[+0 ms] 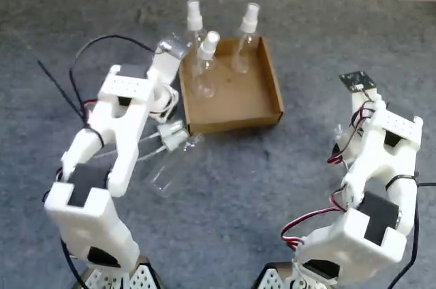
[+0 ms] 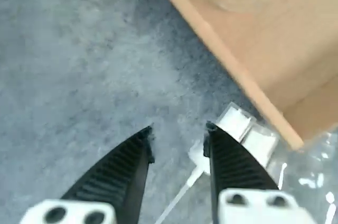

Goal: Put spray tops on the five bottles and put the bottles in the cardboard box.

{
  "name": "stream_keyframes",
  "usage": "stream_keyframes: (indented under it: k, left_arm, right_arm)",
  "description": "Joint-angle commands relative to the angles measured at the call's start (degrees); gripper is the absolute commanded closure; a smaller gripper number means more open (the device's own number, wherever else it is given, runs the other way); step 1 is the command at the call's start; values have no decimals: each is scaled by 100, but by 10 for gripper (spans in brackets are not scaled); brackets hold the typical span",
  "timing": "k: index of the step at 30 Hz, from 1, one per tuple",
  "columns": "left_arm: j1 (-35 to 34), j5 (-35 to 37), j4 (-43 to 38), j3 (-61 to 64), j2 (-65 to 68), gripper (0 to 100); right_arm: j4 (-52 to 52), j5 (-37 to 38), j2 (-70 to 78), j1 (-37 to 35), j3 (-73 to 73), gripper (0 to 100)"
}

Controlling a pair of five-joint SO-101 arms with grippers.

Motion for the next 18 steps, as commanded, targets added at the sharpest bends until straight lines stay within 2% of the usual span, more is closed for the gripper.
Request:
stream_keyframes:
  k: [1, 5, 10, 18]
  left_arm:
    - [-75, -62, 246, 40, -813, 856]
    - [40, -79, 193, 488, -1103, 856]
    - [233, -369, -255, 936, -927, 856]
    - [215, -624, -624, 945, -356, 855]
  right_arm:
    - [-57, 70, 57, 57, -110, 950]
    - [-57, 70, 57, 57, -110, 950]
    - [-48, 70, 57, 66, -101, 950]
    - [-48, 70, 48, 66, 22, 950]
